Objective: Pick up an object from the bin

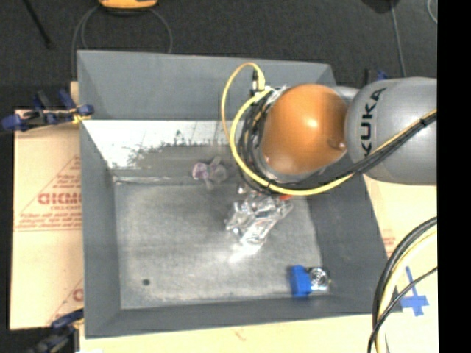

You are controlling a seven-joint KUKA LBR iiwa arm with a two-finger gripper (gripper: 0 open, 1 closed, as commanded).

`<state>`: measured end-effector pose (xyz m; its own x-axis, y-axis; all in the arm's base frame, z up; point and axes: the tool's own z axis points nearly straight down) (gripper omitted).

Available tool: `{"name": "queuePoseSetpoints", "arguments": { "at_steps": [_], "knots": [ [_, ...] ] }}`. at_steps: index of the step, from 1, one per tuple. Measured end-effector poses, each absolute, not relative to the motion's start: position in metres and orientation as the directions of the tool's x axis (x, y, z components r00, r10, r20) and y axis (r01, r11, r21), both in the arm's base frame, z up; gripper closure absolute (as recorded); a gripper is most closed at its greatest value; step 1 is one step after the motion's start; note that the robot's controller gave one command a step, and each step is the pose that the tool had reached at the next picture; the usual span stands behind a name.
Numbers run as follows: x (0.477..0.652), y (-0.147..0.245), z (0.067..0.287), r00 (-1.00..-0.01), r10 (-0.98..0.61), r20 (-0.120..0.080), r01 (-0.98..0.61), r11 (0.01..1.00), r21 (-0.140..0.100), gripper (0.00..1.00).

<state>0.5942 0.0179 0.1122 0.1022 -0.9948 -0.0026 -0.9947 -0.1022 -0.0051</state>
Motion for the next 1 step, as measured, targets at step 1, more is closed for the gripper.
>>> {"name": "queuePoseSetpoints", "arguments": {
  "at_steps": [1],
  "knots": [
    [0.5957,0.0177,0.1751,0.099,-0.995,0.000,-0.995,-0.099,-0.006,1.00]
  ]
}}
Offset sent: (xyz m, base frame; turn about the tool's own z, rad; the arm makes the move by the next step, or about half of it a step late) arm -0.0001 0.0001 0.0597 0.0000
